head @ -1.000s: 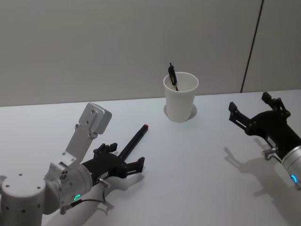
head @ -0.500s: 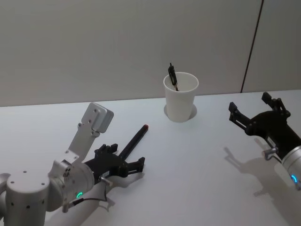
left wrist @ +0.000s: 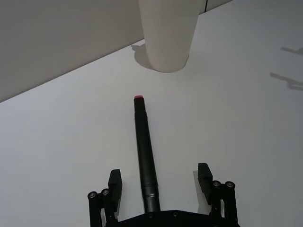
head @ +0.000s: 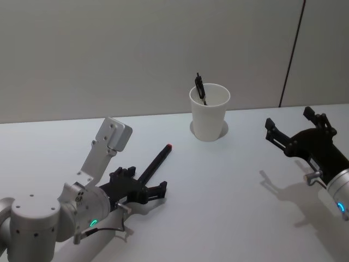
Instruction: Place the pen into the pen holder.
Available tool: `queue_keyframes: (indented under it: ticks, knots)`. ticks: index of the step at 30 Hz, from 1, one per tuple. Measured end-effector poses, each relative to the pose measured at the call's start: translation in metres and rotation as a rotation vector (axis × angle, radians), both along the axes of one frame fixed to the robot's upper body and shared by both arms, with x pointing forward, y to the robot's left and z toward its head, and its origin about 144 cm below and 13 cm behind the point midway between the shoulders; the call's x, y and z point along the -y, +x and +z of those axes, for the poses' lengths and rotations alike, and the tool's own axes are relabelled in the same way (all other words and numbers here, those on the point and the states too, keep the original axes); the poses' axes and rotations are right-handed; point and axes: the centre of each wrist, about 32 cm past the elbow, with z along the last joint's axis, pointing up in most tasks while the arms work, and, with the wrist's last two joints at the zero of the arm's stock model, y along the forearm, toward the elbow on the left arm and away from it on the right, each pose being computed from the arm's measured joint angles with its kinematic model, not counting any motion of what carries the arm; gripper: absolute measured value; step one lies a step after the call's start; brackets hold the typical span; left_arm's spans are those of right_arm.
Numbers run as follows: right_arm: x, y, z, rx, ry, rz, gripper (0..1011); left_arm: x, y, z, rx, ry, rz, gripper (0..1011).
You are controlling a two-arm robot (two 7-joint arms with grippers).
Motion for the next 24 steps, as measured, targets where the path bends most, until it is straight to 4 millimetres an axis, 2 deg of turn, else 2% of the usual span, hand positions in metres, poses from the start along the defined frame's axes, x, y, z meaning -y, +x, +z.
queue_keyframes:
  ticks: [24]
  knots:
    - [0.0000,0.0000,0.0000,0.000,0.000,0.000,1002,0.0005,0.0052,0.0002,-0.017,-0.006,0.023,1001]
